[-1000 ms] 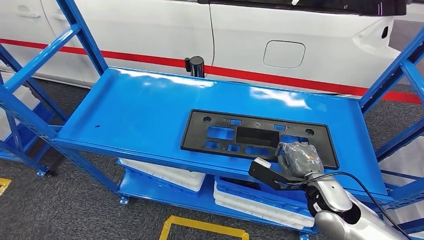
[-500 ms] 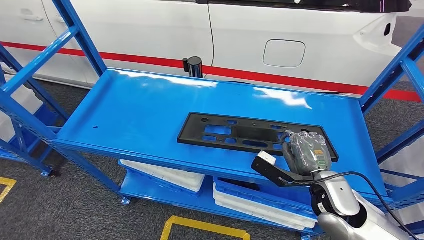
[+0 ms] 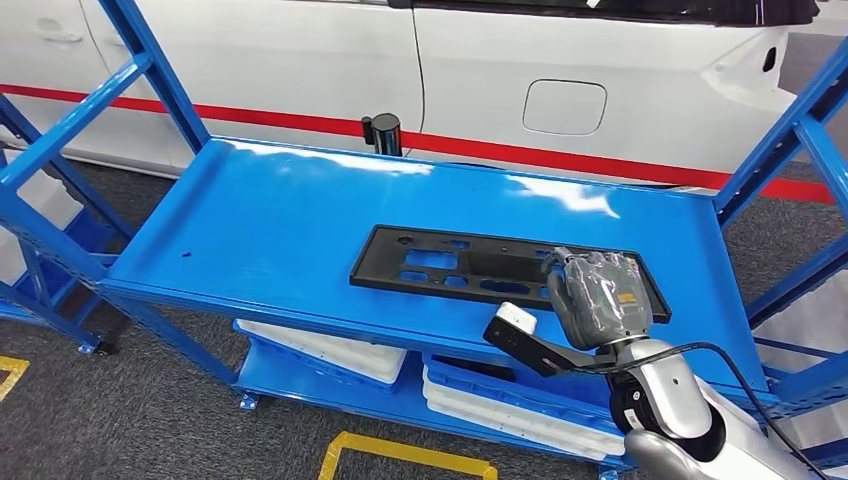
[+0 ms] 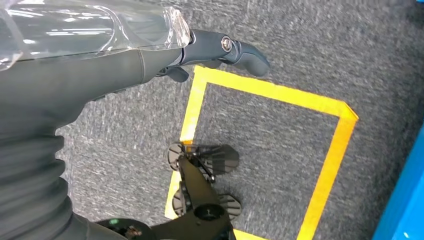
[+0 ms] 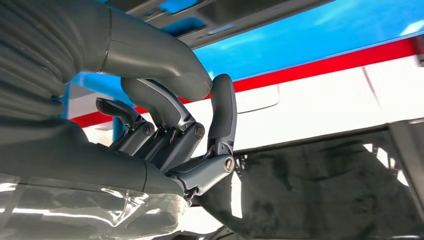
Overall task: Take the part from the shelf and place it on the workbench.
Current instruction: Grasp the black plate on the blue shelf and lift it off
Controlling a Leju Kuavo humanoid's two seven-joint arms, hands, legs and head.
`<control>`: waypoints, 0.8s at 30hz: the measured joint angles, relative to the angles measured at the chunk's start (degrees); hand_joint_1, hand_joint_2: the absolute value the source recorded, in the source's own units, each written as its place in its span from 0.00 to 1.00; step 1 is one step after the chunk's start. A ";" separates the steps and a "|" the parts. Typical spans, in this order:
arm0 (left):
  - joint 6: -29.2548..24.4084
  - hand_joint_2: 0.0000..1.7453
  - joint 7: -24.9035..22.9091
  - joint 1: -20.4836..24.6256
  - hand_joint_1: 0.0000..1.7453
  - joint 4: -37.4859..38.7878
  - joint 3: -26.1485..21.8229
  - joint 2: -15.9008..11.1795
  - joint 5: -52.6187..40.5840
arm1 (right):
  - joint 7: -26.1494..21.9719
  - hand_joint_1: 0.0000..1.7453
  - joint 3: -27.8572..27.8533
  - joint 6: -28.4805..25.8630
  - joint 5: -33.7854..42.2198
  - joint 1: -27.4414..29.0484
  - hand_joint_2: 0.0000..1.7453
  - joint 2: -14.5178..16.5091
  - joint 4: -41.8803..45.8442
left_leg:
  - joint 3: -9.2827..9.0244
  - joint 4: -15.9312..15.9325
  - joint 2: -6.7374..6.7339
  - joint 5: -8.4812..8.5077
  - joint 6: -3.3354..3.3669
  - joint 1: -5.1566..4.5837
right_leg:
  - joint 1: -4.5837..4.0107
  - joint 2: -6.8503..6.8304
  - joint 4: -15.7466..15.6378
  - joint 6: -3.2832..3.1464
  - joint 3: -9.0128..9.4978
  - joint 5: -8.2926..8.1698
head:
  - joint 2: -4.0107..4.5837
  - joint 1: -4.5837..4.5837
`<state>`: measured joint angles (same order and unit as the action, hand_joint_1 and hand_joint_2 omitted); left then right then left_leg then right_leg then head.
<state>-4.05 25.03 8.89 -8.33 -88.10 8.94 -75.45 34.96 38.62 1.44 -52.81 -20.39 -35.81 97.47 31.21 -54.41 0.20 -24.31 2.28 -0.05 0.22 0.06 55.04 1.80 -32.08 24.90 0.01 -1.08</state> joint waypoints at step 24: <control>-0.37 0.00 -2.60 -0.15 0.00 0.00 -0.03 0.45 -0.29 | 0.63 0.00 7.29 17.00 14.44 -5.62 1.00 3.37 -1.06 | 7.03 -15.07 0.04 -5.76 -1.54 0.61 | 0.30 0.25 0.66 -1.12 -0.53 0.09 | 0.00 0.08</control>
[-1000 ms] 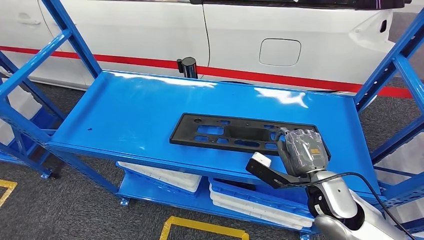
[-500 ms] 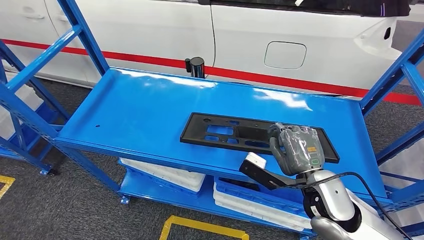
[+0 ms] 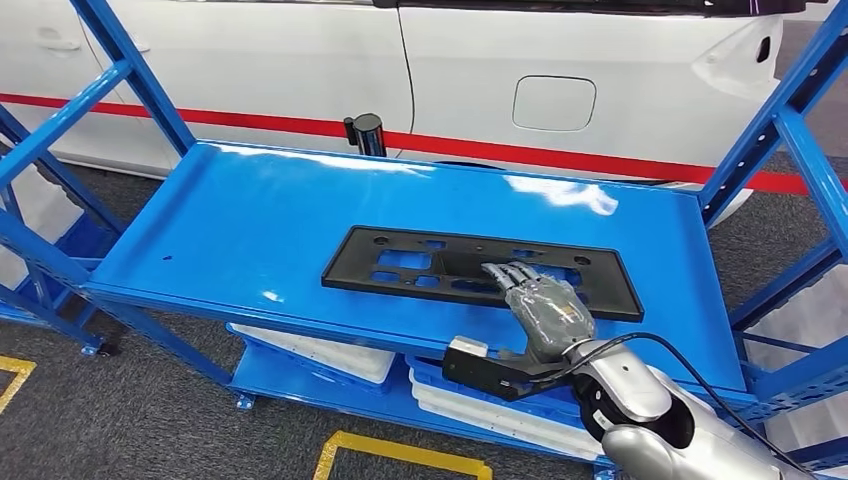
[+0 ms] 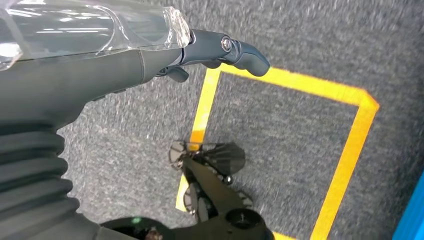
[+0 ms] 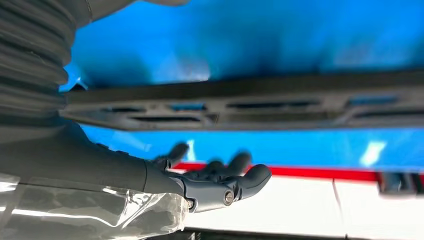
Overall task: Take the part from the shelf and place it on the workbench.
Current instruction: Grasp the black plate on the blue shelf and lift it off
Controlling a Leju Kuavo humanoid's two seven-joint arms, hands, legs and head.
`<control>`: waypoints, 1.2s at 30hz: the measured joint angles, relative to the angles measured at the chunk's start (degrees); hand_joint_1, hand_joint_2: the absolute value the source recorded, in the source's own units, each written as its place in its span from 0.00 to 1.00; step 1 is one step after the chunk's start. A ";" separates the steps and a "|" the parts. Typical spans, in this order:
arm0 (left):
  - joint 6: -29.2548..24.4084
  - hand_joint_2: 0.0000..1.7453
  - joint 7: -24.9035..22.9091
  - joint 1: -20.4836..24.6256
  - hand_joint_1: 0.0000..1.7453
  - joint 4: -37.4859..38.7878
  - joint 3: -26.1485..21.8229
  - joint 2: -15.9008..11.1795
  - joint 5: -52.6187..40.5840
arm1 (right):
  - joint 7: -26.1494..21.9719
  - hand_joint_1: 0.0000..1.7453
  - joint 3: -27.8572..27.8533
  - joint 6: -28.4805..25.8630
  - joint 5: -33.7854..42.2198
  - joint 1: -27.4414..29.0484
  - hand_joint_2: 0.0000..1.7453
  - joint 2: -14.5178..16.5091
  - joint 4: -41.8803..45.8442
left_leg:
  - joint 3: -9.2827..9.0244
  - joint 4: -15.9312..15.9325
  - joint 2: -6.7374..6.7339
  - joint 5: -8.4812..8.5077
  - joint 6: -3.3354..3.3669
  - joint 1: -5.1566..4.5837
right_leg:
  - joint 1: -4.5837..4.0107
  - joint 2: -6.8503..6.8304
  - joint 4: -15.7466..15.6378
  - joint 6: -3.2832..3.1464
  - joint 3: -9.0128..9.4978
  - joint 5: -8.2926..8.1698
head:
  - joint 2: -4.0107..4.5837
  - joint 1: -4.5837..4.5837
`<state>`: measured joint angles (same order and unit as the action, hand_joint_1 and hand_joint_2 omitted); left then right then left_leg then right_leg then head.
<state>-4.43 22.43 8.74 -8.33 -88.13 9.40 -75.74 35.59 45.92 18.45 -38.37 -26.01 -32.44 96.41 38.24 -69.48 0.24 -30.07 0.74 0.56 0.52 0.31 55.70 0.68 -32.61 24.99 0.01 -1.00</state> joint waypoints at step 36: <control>-1.19 0.00 -0.42 0.10 0.00 0.26 0.00 0.62 -0.01 | -0.10 0.00 -2.53 -23.99 -18.06 4.87 1.00 1.14 -12.04 | -6.37 14.28 -0.54 5.71 1.97 -1.31 | -0.19 0.19 0.55 0.75 0.18 0.61 | -0.01 0.08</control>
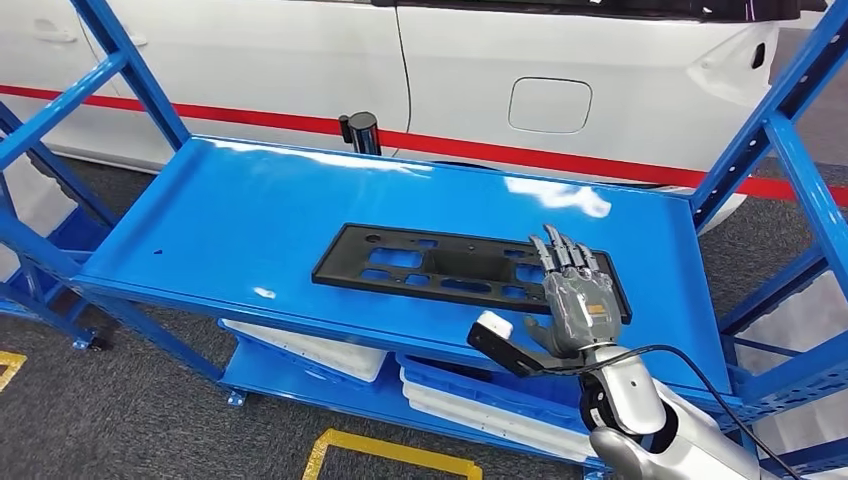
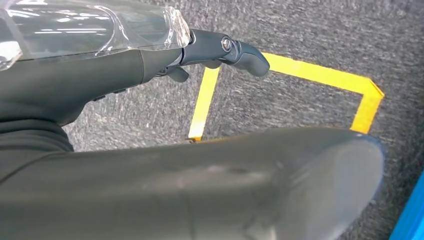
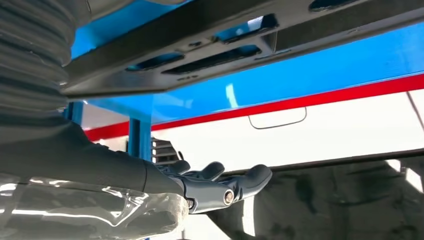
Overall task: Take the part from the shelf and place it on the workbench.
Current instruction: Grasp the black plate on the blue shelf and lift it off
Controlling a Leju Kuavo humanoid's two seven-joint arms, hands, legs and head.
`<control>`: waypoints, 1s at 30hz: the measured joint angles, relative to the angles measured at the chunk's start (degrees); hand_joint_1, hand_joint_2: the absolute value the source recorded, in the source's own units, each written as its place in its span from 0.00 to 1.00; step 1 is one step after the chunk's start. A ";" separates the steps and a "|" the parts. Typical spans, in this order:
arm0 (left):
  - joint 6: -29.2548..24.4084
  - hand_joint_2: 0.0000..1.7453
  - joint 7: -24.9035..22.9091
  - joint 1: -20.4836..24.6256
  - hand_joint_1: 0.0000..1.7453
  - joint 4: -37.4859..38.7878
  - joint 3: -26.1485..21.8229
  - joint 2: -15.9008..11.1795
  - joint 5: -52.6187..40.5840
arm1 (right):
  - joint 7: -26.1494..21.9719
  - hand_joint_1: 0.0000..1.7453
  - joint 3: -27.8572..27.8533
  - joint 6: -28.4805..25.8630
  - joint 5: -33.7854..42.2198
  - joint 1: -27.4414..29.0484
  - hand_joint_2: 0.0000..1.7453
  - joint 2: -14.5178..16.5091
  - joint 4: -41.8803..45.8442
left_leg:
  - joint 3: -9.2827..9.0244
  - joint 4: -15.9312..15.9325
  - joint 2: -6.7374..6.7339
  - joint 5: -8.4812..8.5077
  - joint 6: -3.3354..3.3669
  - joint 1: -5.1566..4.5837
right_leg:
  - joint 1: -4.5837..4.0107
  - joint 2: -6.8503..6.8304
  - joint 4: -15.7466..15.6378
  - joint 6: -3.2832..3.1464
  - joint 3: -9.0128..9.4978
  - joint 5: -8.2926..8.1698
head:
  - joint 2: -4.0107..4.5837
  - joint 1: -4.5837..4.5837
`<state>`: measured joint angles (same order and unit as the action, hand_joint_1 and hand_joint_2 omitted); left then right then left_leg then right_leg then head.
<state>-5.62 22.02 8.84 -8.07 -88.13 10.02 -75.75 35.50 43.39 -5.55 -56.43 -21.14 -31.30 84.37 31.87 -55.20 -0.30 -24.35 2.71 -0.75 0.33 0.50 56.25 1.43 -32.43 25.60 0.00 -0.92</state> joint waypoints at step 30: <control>-0.24 0.00 0.37 0.04 0.00 0.09 -0.01 0.14 -3.45 | -0.70 0.00 -13.12 -3.40 4.50 6.59 1.00 -3.46 -7.32 | -0.41 0.44 0.11 -0.12 0.05 -0.06 | 0.32 -0.07 -0.86 0.14 0.25 -0.49 | 0.00 0.18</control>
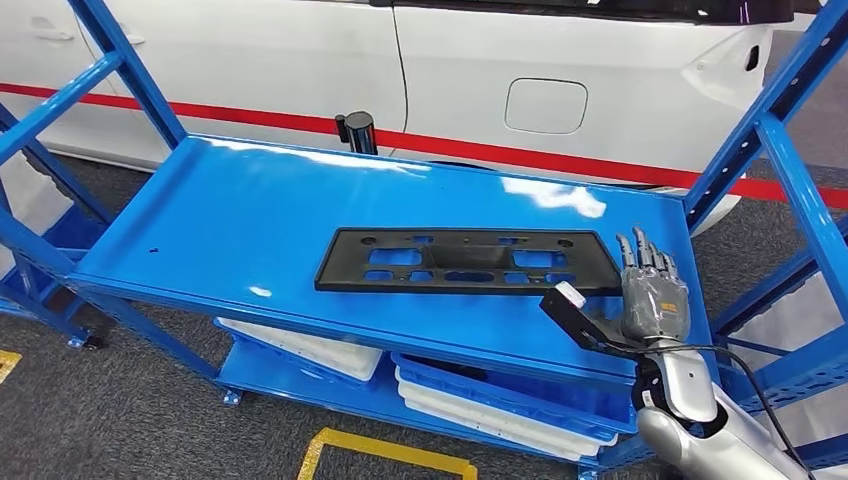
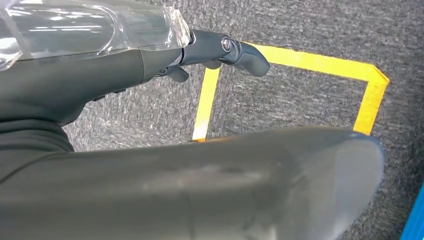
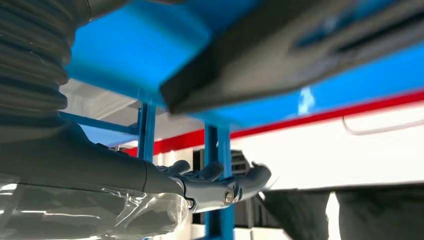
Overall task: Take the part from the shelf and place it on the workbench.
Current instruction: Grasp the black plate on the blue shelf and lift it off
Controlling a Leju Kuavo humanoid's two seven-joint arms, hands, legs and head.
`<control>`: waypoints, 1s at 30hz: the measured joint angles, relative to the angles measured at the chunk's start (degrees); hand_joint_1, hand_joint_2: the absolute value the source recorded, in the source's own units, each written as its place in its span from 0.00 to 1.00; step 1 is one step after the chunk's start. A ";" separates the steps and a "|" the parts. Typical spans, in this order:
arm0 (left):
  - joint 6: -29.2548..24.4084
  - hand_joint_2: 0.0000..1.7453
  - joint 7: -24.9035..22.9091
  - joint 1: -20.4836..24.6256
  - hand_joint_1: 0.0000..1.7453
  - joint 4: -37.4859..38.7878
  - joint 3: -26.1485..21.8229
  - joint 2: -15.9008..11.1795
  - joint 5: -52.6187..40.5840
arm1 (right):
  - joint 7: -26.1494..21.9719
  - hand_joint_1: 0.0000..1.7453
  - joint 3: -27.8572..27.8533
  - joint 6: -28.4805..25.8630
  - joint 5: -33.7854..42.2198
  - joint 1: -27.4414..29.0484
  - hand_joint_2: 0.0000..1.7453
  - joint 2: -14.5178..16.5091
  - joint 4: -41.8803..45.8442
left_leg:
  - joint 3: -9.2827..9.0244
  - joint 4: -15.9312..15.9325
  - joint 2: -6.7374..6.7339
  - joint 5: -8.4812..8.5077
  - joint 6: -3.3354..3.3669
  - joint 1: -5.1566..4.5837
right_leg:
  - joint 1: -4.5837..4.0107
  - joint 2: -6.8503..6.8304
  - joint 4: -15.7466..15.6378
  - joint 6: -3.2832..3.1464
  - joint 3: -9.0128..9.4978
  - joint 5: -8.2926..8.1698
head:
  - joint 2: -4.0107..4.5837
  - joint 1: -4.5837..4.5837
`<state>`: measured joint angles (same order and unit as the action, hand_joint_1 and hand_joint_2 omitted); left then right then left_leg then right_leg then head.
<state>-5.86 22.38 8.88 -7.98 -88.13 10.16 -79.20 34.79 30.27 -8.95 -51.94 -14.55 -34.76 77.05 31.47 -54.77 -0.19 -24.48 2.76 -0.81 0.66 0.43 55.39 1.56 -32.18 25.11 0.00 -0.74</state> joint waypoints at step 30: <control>0.48 0.00 0.59 0.14 0.00 0.09 -0.02 0.16 -1.08 | -5.70 0.00 8.16 1.31 -4.33 -5.23 1.00 5.62 -0.55 | 0.33 0.07 0.15 0.46 -1.77 1.07 | 0.45 -0.03 -0.40 0.27 0.11 -0.30 | 0.00 0.12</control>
<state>-5.38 22.97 9.02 -7.89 -88.15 10.32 -80.28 29.09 38.42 -7.64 -56.27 -19.78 -29.14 76.50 31.80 -54.70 -0.04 -24.02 0.99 0.26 1.10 0.40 54.99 1.83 -32.07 24.80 0.00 -0.62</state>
